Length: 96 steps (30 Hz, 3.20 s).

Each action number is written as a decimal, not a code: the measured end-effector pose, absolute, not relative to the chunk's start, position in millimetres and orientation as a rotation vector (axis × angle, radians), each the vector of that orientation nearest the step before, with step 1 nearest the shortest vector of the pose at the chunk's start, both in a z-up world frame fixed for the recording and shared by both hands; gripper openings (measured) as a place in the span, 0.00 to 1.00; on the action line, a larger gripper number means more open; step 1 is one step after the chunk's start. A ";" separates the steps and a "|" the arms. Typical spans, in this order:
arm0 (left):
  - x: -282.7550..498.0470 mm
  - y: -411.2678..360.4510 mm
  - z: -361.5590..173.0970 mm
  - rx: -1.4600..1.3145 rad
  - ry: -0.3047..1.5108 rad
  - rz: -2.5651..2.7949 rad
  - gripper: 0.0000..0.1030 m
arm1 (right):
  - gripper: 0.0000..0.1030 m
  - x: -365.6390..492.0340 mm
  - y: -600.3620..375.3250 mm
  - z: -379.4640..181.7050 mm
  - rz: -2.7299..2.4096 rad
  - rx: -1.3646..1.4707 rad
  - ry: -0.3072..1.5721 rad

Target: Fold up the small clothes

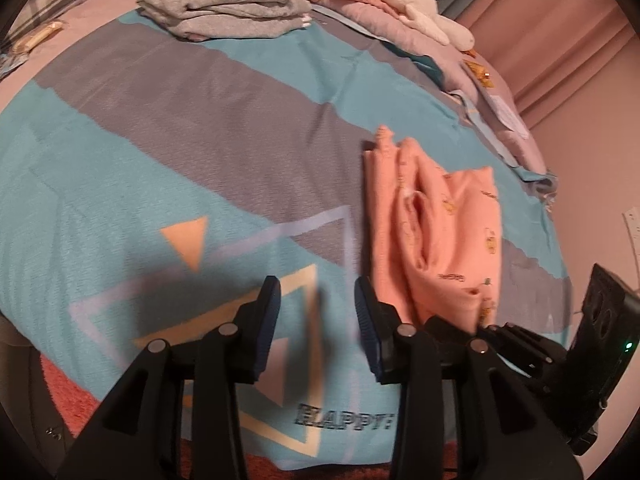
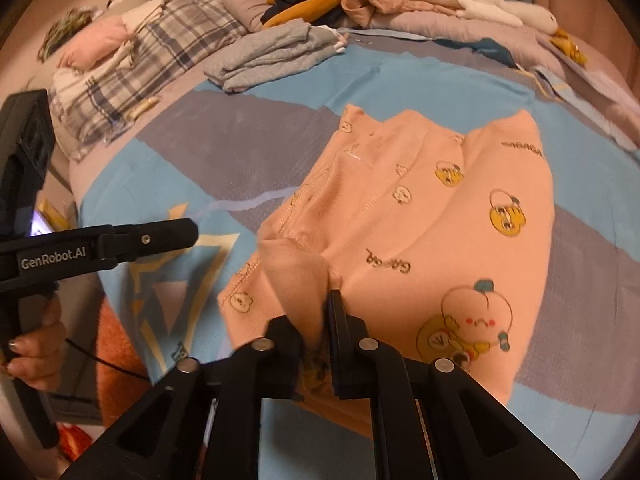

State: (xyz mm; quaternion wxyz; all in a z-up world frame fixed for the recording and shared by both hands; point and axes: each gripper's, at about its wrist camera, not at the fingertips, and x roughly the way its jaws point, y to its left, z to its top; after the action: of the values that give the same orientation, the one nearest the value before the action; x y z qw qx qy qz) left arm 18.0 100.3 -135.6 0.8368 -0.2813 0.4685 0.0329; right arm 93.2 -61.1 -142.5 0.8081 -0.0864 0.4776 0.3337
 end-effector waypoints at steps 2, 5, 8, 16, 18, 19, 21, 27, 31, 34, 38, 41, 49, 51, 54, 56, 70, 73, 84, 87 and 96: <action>20.4 96.6 -132.4 -0.606 0.984 0.038 0.48 | 0.10 89.6 -65.5 -139.8 0.711 -0.188 1.019; 24.8 89.1 -128.2 -0.617 0.977 -0.013 0.53 | 0.22 83.2 -76.1 -130.3 0.702 -0.187 0.990; 29.2 79.9 -126.9 -0.637 0.986 -0.079 0.55 | 0.43 80.6 -93.6 -116.9 0.681 -0.147 0.952; 47.4 48.8 -141.0 -0.615 1.058 -0.185 0.57 | 0.46 97.2 -131.3 -117.3 0.510 -0.081 0.948; 51.7 43.1 -148.0 -0.607 1.080 -0.186 0.55 | 0.46 102.8 -134.4 -123.3 0.472 -0.071 0.962; 53.9 39.4 -152.1 -0.594 1.091 -0.184 0.55 | 0.46 104.8 -135.7 -125.3 0.460 -0.068 0.967; 56.3 37.4 -156.7 -0.584 1.101 -0.176 0.47 | 0.46 109.8 -137.8 -130.3 0.433 -0.060 0.980; 54.9 37.2 -159.6 -0.562 1.099 -0.156 0.17 | 0.46 113.0 -142.2 -137.4 0.414 -0.042 1.000; 45.8 32.2 -147.0 -0.514 1.068 -0.142 0.13 | 0.46 110.7 -144.9 -137.4 0.413 -0.038 0.998; 39.6 27.3 -142.4 -0.490 1.055 -0.146 0.13 | 0.46 112.0 -148.2 -136.5 0.409 -0.031 0.996; 39.3 26.0 -148.9 -0.457 1.073 -0.131 0.14 | 0.46 115.1 -151.5 -137.7 0.399 -0.023 0.996; 40.6 27.8 -150.8 -0.457 1.087 -0.122 0.19 | 0.46 120.6 -152.7 -140.8 0.386 -0.012 1.011; 53.5 42.3 -134.3 -0.446 1.003 -0.080 0.63 | 0.54 135.0 -150.6 -141.7 0.389 0.020 1.020; 64.8 46.0 -139.5 -0.468 1.012 -0.095 0.71 | 0.54 139.2 -148.4 -143.1 0.400 0.034 1.031; 79.0 48.4 -147.8 -0.484 1.029 -0.082 0.72 | 0.68 142.8 -147.0 -145.0 0.402 0.049 1.034; 85.2 50.1 -151.7 -0.487 1.039 -0.086 0.72 | 0.72 144.6 -148.0 -145.6 0.407 0.065 1.035; 108.7 52.1 -173.1 -0.582 1.070 -0.181 0.66 | 0.69 167.5 -140.1 -163.9 0.486 0.162 1.121; 110.7 49.9 -176.0 -0.589 1.079 -0.194 0.49 | 0.57 170.4 -138.8 -167.0 0.514 0.186 1.133; 100.5 35.9 -147.0 -0.552 1.013 -0.184 0.28 | 0.21 158.7 -136.3 -142.7 0.549 0.157 1.058; 96.9 28.4 -137.2 -0.534 0.994 -0.194 0.28 | 0.21 156.1 -140.0 -132.9 0.548 0.154 1.029; 100.0 -3.1 -111.8 -0.487 0.938 -0.254 0.29 | 0.21 151.1 -165.1 -107.3 0.517 0.143 0.950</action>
State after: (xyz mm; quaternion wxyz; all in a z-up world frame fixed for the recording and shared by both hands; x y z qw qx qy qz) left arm 100.0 -3.1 -111.8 0.8559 -0.2315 0.4464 -0.1208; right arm 151.1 -165.1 -107.3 0.8549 0.0678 0.4519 0.2457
